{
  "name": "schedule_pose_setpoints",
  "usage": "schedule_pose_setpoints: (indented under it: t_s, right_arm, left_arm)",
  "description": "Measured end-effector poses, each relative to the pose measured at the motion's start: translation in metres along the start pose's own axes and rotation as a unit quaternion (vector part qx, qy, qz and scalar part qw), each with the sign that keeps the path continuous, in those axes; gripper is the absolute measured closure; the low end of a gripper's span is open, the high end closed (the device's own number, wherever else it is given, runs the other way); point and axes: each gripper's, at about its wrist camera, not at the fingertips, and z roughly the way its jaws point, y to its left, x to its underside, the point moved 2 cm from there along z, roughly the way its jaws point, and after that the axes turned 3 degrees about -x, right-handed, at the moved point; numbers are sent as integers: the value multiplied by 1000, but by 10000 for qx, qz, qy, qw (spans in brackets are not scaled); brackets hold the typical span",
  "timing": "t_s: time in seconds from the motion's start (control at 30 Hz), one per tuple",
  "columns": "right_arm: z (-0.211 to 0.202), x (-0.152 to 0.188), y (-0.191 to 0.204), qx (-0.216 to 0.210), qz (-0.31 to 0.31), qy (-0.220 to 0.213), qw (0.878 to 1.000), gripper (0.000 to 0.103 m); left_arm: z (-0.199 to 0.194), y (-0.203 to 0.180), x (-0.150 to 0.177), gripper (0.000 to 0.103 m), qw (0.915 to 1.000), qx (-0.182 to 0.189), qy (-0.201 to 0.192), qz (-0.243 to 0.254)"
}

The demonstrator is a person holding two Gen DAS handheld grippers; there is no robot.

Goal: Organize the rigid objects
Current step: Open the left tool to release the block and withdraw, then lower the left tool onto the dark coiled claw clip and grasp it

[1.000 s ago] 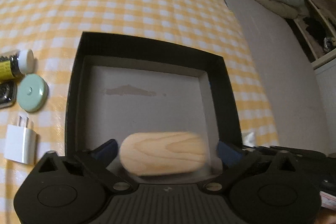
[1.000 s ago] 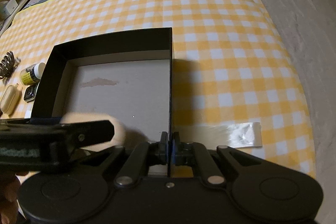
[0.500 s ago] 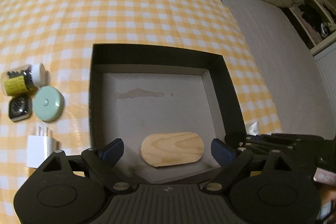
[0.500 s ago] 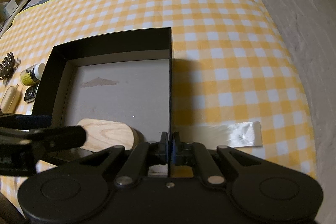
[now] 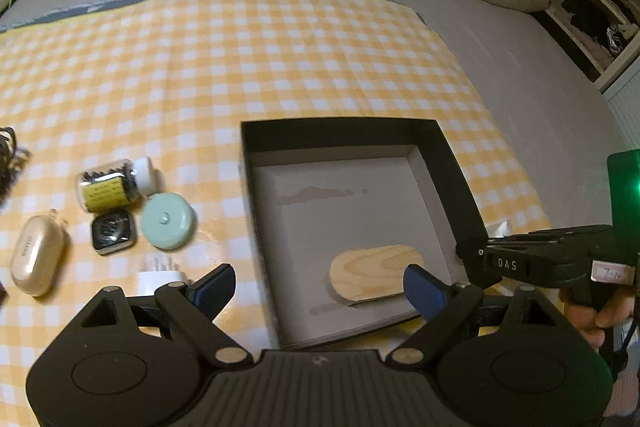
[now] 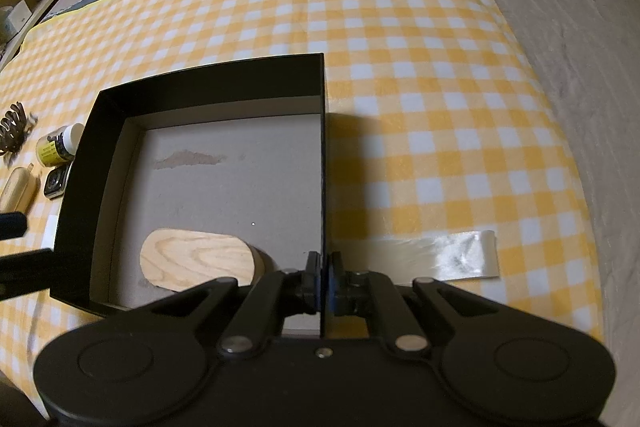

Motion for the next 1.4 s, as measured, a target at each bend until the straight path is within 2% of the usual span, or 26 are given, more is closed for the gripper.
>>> schedule_pose_setpoints:
  t_s: [0.03,0.23,0.5,0.87,1.1,1.3,1.4]
  right_arm:
    - [0,0,1,10,-11,-2,10000,99]
    - [1,-1,-2,0,6,0,10000,99]
    - [2,-3,-4,21,0,-3,10000,100]
    - [3,-3,-6,14,-6,-4,10000,100]
    - [2,-3,-5,11,-11,-10,10000,100]
    - [3,-2,-5,19,-7,-6,10000,99]
    - [3,-2,-5,15,-1,-11,10000,99]
  left_arm:
    - [-3,1,1,7,10000,-36,-47,31]
    - [-20,5,6,1,9991,-182,-307,226]
    - [-32,21,13,0,9973,-417,-565,209]
    - [-41,91,9,0,9908,-1027,-875,-50]
    - [-44,154,-5,0,9785,-1623,-1242,-296]
    - [-36,205,-24,0,9640,-2262,-1387,-164]
    - [-33,231,-33,0,9604,-2362,-1477,-83]
